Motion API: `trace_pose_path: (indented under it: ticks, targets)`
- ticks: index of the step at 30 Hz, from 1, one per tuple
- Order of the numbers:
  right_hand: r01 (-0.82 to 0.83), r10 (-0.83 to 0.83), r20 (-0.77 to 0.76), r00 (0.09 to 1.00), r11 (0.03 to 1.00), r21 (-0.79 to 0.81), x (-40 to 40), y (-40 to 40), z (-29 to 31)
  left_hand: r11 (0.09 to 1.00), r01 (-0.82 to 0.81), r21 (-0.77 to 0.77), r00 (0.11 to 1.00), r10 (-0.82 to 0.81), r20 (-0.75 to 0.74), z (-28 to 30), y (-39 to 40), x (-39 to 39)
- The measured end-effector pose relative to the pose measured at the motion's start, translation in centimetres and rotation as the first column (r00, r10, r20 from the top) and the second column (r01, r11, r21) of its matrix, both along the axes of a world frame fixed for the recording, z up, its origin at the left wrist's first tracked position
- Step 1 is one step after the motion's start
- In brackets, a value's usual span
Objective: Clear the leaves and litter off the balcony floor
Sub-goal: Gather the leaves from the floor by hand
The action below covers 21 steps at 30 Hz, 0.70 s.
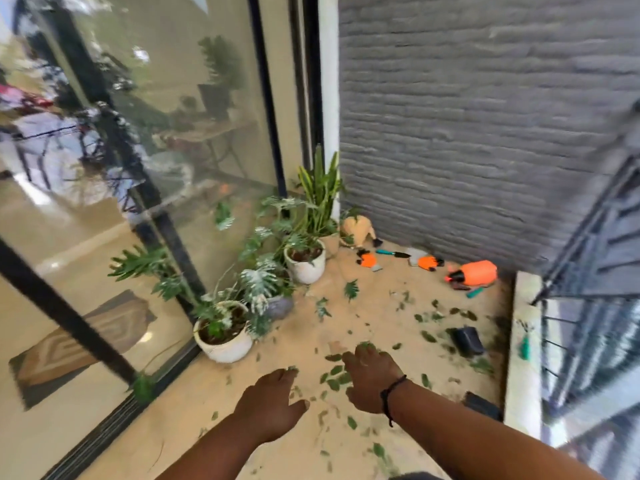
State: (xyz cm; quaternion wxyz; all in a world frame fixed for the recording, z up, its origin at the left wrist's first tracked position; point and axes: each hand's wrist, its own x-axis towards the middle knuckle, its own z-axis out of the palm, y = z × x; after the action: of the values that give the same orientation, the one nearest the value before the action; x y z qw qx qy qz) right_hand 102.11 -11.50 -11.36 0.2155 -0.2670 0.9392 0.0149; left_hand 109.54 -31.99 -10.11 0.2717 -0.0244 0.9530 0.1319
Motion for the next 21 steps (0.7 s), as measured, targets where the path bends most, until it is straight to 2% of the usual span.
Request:
trace_pose_path:
  ticks: [3,10,15,21]
  targets:
    - [0.104,-0.104,0.02,0.994,0.994,-0.013,-0.9,2.6,-0.5,0.997,0.078,-0.005,0.997,-0.077,0.025,-0.3,1.4,-2.8]
    - [0.226,-0.227,0.036,0.973,0.974,0.028,-3.4,5.3,-0.9,0.986,0.165,-0.004,0.984,-0.164,0.075,-2.7,2.1,-9.0]
    - [0.324,-0.327,0.053,0.943,0.944,0.059,-7.8,4.3,-0.8,0.977,0.213,0.009,0.968,-0.213,0.135,-3.5,-0.5,-15.3]
    - [0.467,-0.468,0.101,0.878,0.884,0.033,-13.2,1.4,-0.4,0.963,0.269,0.008,0.957,-0.268,0.111,-4.0,-4.8,-24.0]
